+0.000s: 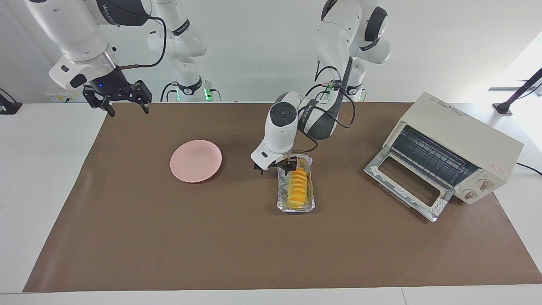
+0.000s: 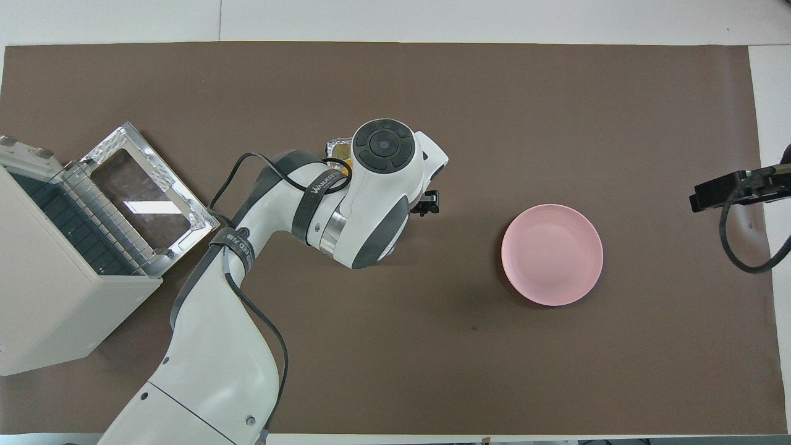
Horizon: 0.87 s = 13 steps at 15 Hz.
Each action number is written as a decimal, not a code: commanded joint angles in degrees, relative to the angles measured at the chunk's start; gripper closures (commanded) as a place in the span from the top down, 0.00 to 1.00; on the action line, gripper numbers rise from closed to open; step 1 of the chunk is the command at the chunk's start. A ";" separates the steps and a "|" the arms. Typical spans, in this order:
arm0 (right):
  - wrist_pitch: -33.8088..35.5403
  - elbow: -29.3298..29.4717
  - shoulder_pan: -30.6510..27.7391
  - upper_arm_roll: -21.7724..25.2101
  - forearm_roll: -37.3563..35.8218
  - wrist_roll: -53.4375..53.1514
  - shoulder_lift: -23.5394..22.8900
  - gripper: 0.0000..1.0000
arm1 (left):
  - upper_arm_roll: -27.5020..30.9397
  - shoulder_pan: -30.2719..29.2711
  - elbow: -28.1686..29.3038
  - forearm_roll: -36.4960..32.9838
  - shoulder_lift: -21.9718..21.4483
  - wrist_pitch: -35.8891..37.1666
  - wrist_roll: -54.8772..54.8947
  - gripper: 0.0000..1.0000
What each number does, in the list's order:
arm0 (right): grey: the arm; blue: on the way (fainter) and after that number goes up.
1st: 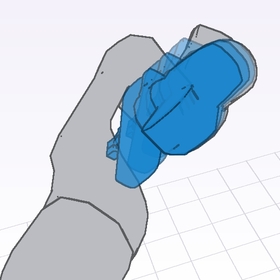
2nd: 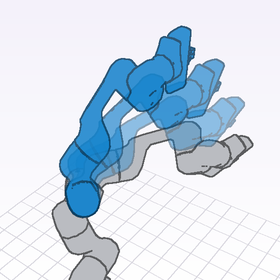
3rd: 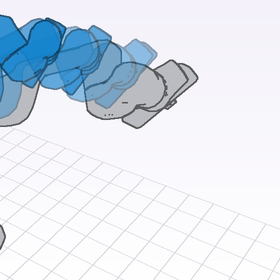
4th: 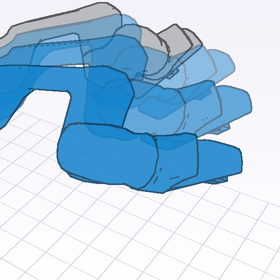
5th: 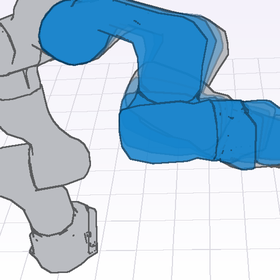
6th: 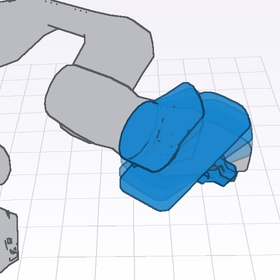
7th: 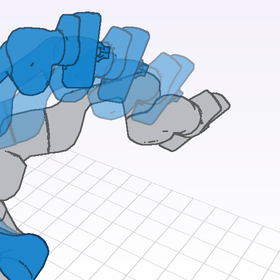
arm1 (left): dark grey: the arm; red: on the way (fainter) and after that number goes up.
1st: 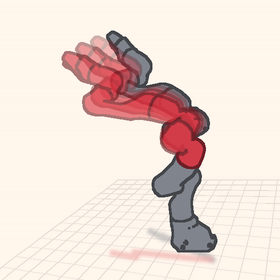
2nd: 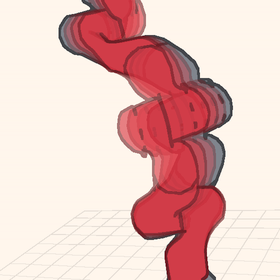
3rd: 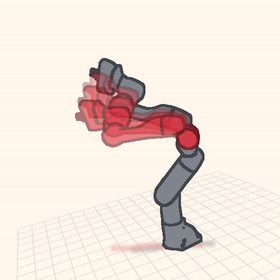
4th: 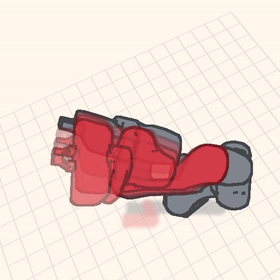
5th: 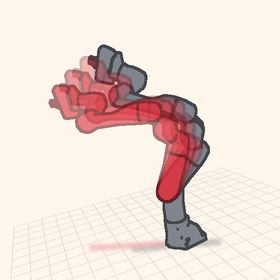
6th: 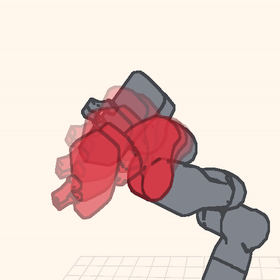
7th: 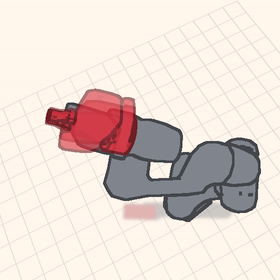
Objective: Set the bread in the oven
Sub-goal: 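Grasp the foil tray rim with the left gripper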
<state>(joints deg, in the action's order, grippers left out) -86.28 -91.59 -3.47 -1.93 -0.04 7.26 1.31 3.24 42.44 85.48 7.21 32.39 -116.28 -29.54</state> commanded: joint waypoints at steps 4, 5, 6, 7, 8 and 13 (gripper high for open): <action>0.85 0.36 -1.10 -0.88 0.74 -0.75 -0.08 1.00 | 0.54 0.36 1.09 -0.26 -0.05 -1.14 0.71 0.87; 0.85 0.36 -1.10 -0.88 0.74 -0.75 -0.08 1.00 | 0.54 0.36 1.00 -0.26 0.04 -1.66 0.80 0.87; 0.85 0.36 -1.01 -0.88 0.74 -0.75 -0.08 1.00 | 0.62 0.36 0.91 -0.26 0.04 -2.19 0.80 0.87; 0.85 0.36 -1.01 -0.88 0.74 -0.75 -0.08 1.00 | 0.62 0.36 1.00 -0.44 0.13 -2.28 0.80 0.86; 0.85 0.36 -1.10 -0.88 0.74 -0.75 -0.08 1.00 | 0.62 0.45 0.65 -1.13 0.48 -2.20 0.71 0.86; 0.85 0.28 -1.01 -0.88 0.74 -0.75 -0.08 1.00 | 0.62 1.07 0.12 -2.28 1.89 -1.93 0.54 0.78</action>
<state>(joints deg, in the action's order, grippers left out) -86.26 -91.59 -3.47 -1.94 -0.04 7.26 1.31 3.17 42.60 85.90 5.94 33.85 -117.49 -29.27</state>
